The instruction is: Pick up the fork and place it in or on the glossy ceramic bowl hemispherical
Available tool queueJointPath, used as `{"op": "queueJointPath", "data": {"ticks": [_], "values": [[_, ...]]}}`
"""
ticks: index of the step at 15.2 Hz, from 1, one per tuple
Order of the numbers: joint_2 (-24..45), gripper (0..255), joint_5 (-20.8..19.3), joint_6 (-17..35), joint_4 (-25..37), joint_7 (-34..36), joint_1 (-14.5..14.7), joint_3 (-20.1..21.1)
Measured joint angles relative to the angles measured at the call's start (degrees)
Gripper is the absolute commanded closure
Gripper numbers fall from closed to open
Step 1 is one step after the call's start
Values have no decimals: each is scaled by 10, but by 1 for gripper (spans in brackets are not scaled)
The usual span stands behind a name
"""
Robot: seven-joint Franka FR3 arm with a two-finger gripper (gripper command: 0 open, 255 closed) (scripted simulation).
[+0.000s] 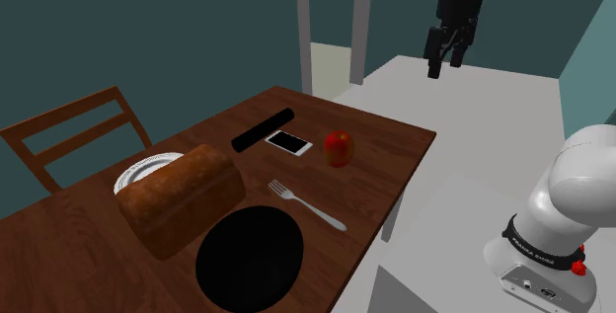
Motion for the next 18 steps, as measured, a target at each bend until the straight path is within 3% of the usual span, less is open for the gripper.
{"op": "queueJointPath", "data": {"ticks": [4, 10, 18], "values": [[11, 0, 15, 31, -16, 21, 7, 20], [55, 0, 48, 118, -47, 73, 24, 73], [161, 0, 72, 246, -49, 149, 41, 152]]}}
